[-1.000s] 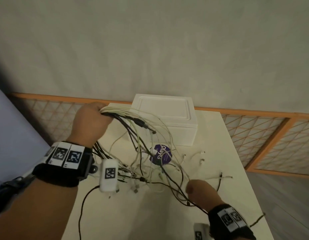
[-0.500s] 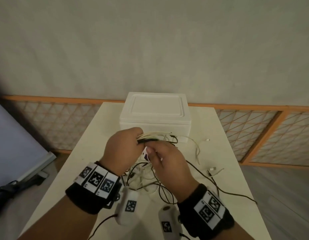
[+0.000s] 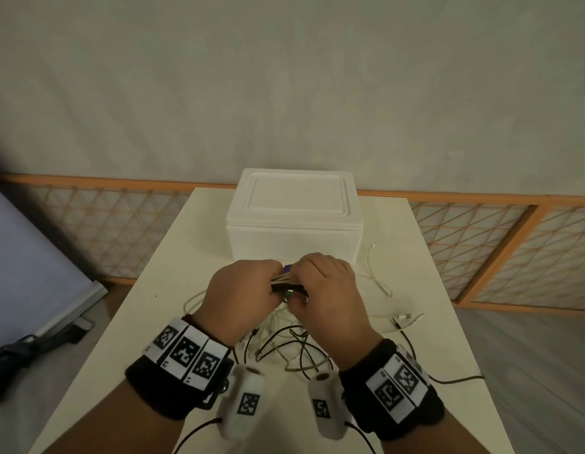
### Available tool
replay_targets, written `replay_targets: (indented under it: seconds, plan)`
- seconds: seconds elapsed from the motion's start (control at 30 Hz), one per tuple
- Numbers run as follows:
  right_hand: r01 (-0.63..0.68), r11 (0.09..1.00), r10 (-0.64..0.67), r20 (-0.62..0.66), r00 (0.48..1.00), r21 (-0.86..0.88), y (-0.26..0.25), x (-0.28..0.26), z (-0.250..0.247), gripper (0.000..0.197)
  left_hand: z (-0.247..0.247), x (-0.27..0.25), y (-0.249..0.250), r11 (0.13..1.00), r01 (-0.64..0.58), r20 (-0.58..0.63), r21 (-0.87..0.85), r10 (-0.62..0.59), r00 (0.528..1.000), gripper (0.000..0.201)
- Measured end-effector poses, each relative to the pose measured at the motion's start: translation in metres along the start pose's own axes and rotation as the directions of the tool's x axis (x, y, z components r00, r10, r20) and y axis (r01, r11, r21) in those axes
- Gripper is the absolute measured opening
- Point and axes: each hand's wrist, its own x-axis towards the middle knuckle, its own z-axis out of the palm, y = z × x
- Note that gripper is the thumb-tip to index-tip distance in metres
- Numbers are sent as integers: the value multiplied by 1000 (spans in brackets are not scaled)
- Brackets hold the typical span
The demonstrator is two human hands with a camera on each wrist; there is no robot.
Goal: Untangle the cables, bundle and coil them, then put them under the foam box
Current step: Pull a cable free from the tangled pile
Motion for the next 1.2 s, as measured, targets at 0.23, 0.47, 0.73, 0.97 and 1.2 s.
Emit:
replay_targets:
  seconds: [0.23,0.47,0.73,0.97,1.2]
  plan:
    - [6,998,-6,-2,1000,-60,-12,-3,5,27,1,1,-7,987,-147,-45,69,150,988,10]
    - [19,993,-36,146,989,119,-14,-1,8,35,8,-3,-10,999,-46,54,-7,46,997,17]
    - [-54,990,27,206,978,127,-18,3,2,28,-9,-4,-11,999,26,19,-39,-25,1000,29]
    - [-347,885,215,388,896,310,-20,3,-14,28,-22,-13,-16,974,70,7,-217,-70,997,23]
    - [-565,669,124,676,726,483,-3,-7,-19,21,-42,-17,-21,945,21,-82,-327,-50,995,11]
